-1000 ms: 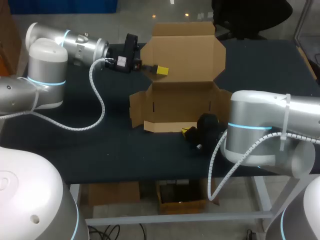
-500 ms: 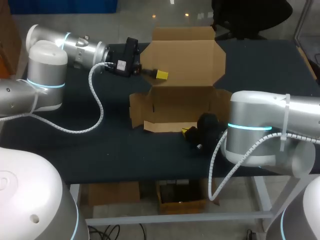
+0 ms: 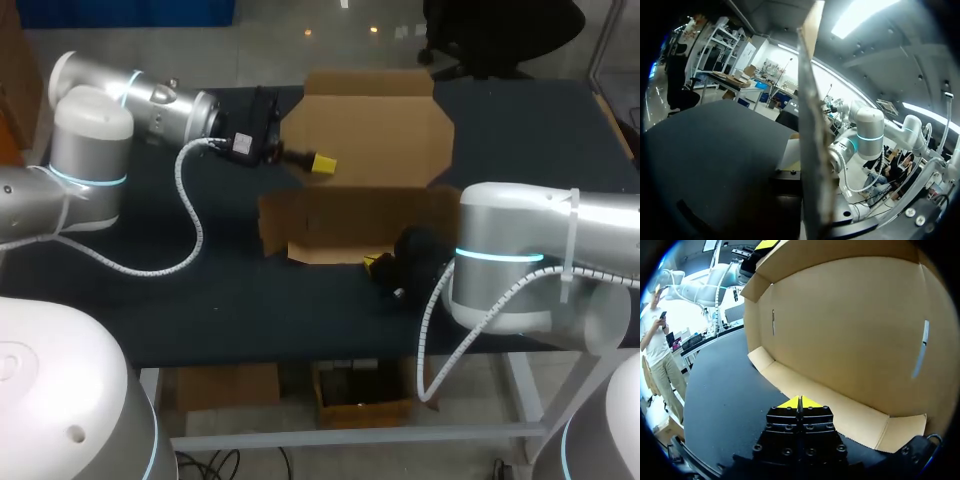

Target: Assemble the packaging by folding the flat box into shape, placing the metal phone stand inside, and closing the box properly

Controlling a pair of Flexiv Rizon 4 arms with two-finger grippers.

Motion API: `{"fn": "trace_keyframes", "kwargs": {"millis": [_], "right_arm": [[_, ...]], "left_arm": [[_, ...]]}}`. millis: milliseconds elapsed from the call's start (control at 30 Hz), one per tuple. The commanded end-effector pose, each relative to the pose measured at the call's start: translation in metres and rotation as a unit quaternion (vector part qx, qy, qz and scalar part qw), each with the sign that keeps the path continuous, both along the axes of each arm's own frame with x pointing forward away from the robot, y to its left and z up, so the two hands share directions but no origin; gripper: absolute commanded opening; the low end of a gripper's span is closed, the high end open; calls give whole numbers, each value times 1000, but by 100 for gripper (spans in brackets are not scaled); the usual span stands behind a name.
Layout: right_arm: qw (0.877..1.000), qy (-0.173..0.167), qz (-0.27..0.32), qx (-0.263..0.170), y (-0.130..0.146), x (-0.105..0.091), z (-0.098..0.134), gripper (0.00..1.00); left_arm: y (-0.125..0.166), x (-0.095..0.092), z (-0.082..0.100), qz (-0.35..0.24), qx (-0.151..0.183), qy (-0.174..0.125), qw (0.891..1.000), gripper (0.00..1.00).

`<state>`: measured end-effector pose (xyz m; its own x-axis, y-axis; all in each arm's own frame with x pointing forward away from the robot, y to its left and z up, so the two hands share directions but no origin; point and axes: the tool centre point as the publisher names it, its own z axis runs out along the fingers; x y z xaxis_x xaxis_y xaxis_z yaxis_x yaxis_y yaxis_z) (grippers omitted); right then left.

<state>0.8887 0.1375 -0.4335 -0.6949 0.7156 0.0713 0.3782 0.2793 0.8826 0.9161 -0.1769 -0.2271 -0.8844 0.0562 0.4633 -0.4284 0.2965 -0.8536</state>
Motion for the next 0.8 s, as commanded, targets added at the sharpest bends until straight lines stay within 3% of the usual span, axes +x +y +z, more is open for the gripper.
{"fn": "trace_keyframes", "kwargs": {"millis": [33, 467, 800], "right_arm": [[1000, 0, 0, 0, 0, 4, -7, 0], [1000, 0, 0, 0, 0, 4, -7, 0], [1000, 0, 0, 0, 0, 4, -7, 0]], "left_arm": [[2, -9, -1, 8, -1, -11, 1000, 0], [-2, -19, -3, 13, 11, -55, 998, 0], [-3, -17, -6, -3, 27, -59, 998, 0]]}}
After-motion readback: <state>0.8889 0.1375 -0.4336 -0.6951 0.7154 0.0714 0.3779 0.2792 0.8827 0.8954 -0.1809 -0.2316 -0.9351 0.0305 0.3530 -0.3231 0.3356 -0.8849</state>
